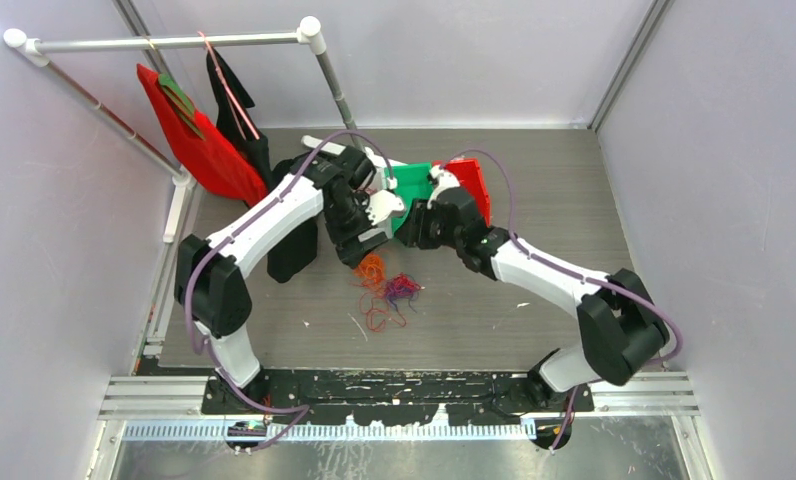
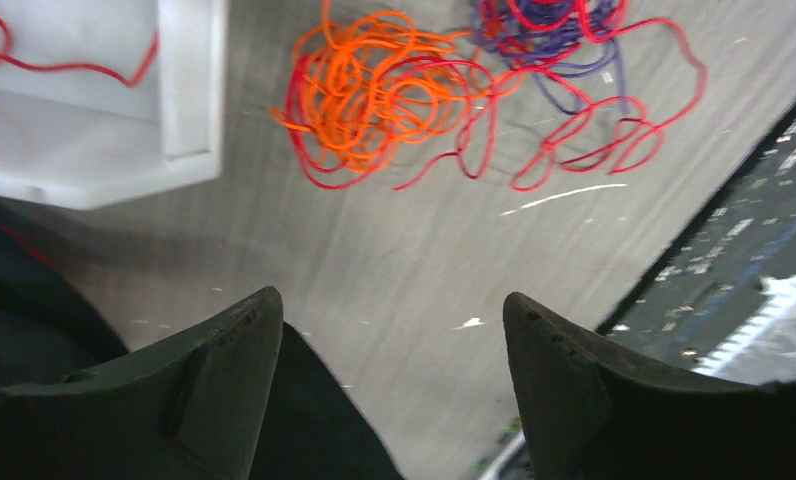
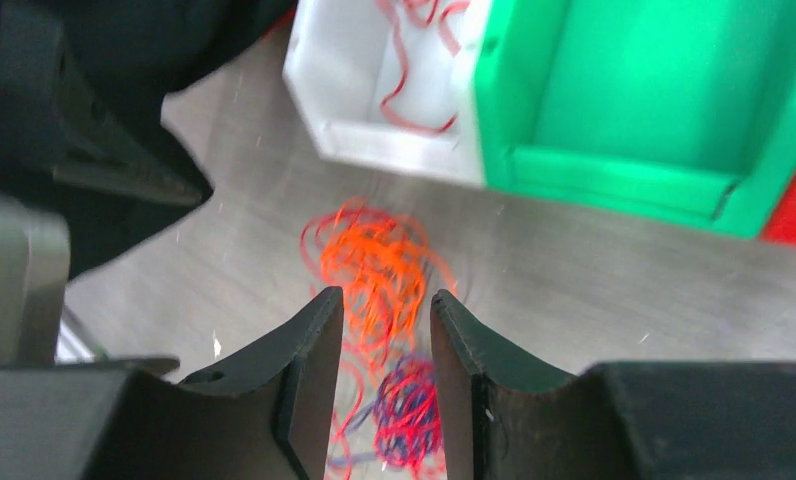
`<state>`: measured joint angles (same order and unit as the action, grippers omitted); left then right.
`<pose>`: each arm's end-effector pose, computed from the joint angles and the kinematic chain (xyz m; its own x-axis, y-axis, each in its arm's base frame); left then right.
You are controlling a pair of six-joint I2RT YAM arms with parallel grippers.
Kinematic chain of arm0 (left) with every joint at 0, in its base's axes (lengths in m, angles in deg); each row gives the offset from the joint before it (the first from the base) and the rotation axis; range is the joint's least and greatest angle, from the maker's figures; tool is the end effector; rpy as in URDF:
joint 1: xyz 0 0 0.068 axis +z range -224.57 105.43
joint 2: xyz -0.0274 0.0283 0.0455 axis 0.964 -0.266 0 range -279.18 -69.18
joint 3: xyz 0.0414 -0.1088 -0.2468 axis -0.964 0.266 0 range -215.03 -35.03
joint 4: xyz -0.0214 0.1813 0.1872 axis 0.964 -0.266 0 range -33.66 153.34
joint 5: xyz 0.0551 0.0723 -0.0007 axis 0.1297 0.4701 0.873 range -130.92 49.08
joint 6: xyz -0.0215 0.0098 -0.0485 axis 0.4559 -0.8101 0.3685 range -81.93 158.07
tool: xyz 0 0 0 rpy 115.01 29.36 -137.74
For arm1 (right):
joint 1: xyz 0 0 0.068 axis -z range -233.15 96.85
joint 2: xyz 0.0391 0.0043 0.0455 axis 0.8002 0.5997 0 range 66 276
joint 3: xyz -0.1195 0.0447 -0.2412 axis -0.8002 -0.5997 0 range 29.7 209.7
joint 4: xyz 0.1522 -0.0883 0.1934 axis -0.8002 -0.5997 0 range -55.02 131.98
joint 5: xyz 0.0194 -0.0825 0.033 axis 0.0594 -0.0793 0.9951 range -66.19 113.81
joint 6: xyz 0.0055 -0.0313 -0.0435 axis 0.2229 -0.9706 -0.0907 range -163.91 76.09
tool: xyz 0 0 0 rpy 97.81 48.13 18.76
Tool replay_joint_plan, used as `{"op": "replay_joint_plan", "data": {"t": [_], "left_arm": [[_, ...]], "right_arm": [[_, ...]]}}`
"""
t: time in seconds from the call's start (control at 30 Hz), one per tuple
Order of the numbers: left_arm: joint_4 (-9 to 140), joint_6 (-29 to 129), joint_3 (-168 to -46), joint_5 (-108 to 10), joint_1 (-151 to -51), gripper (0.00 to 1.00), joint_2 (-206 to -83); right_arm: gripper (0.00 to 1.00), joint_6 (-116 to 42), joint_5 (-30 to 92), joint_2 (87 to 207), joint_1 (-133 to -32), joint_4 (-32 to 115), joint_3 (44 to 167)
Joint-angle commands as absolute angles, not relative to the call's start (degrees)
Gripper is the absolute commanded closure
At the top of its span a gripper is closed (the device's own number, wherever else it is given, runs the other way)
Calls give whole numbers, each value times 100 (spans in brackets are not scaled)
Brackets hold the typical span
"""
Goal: Untangle the cables
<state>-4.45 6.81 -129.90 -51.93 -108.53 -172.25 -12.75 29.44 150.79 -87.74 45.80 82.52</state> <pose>0.2925 -0.2051 0.2895 -0.3835 0.8724 -0.3031 0.9191 0.3927 -0.0327 0.2715 0.1914 0.2461 -0.6615 0.1693 -0.7306 -0.3433 0.7977 0.4957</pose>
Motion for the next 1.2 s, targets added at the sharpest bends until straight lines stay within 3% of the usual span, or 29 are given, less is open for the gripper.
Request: {"op": "replay_joint_plan", "data": {"t": [0.0,0.27,0.67,1.17], "left_arm": [[-688,1547,-12768,-5879,-10779,21,-16748],[2,2047,-11924,-6326,-10863,29,-16533],[1241,2458,-10755,-6428,-11604,26,-16206],[2450,2832,-10002,-6256,-11971,55,-16333]], "right_arm": [[57,-1424,2710,14477,-9219,4154,8009],[59,-741,2770,13819,-9462,3849,7291],[53,-275,2798,14438,-9503,4228,7359],[64,144,1991,12480,-9145,2968,6828]]}}
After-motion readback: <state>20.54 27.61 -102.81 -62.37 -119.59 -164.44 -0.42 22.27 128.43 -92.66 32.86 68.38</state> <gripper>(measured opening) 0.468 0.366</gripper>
